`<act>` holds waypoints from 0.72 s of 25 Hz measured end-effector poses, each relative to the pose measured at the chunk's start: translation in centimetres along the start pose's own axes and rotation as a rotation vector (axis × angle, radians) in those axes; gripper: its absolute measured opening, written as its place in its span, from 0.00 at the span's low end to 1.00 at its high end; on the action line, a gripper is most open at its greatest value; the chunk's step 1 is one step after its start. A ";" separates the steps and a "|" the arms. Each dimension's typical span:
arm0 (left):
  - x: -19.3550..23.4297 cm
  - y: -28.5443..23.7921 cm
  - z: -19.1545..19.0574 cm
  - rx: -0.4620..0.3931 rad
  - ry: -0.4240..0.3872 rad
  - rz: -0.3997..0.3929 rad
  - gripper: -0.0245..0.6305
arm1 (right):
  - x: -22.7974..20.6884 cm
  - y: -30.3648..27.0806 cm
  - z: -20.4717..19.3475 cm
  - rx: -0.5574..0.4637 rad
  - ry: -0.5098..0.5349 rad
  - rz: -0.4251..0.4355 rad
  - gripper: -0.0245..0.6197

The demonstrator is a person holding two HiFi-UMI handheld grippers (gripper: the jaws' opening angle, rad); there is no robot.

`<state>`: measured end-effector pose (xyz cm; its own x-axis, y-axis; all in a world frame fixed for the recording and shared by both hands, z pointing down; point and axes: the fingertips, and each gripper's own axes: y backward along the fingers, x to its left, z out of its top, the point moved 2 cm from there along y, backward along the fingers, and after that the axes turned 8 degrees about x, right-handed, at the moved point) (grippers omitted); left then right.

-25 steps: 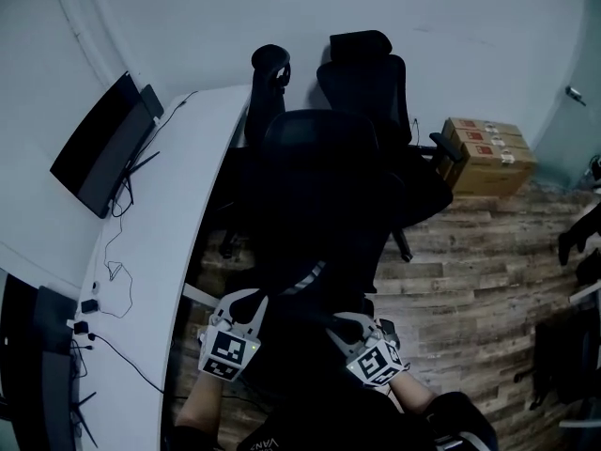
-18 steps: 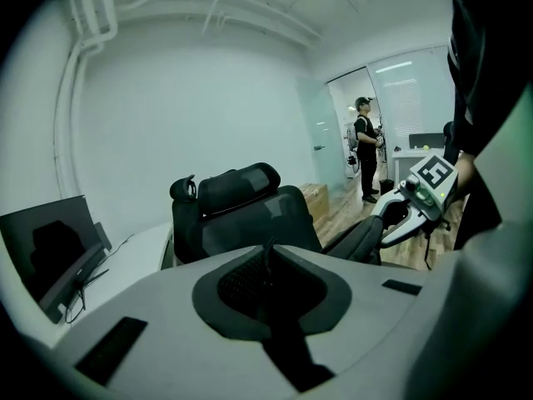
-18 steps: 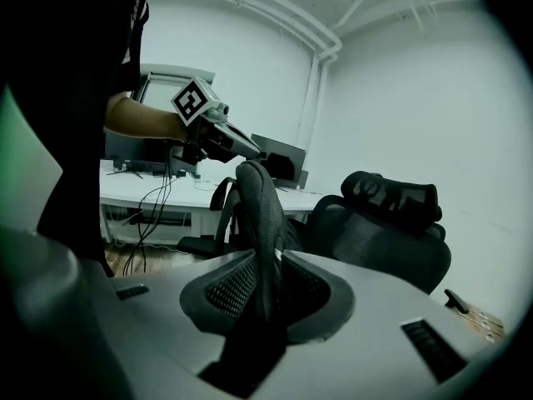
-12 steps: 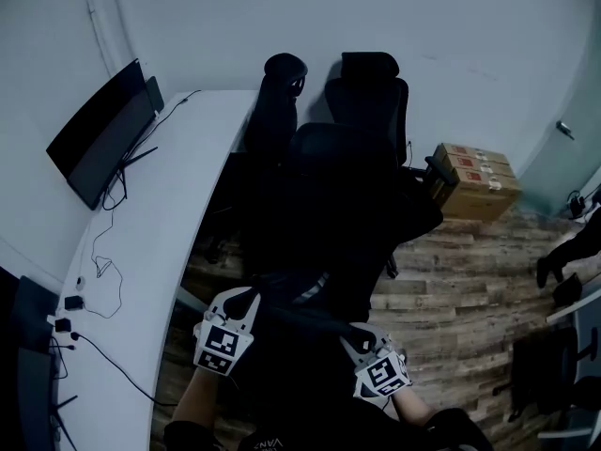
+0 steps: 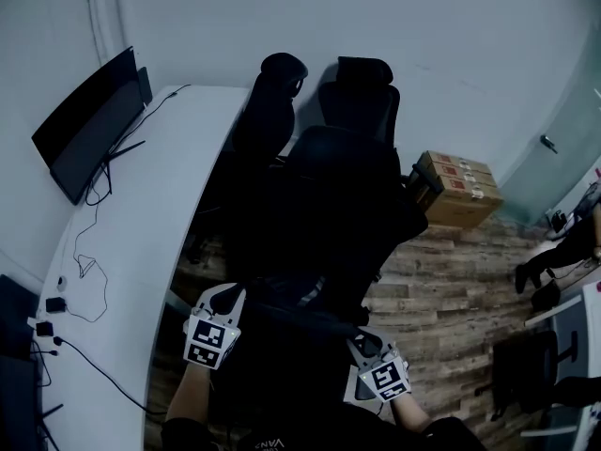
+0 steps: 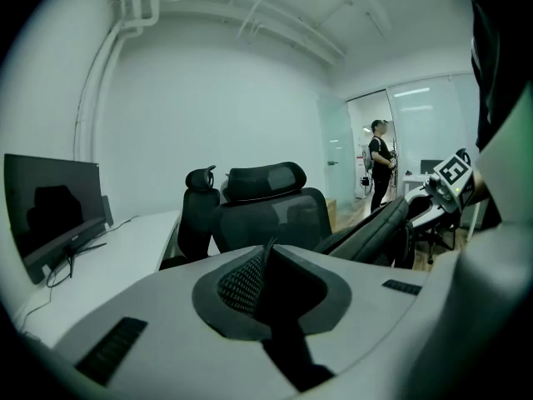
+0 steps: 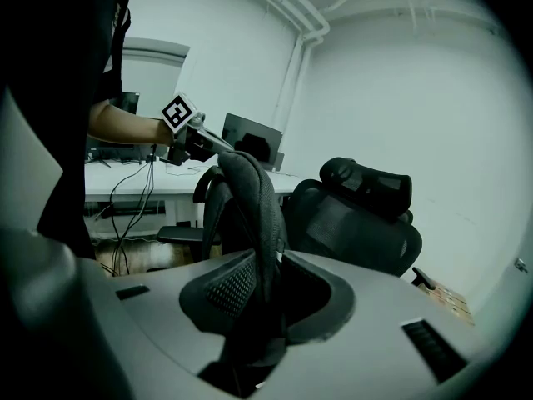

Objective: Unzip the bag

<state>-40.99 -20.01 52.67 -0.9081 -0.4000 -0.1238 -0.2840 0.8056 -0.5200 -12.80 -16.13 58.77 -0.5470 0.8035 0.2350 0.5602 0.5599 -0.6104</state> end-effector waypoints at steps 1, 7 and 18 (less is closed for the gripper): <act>0.3 -0.2 -0.3 -0.005 0.014 -0.004 0.10 | 0.0 -0.1 0.1 0.005 -0.004 -0.006 0.22; 1.9 -1.0 -1.5 -0.026 0.101 -0.020 0.10 | 0.2 -0.7 0.1 0.033 0.004 -0.033 0.22; 3.0 -2.2 -3.9 -0.042 0.257 -0.022 0.10 | 0.4 -1.0 0.4 0.031 -0.059 -0.071 0.22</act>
<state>-44.34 -21.28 56.74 -0.9485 -0.2974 0.1089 -0.3120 0.8177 -0.4838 -13.78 -16.46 59.15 -0.6208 0.7481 0.2345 0.4998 0.6081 -0.6168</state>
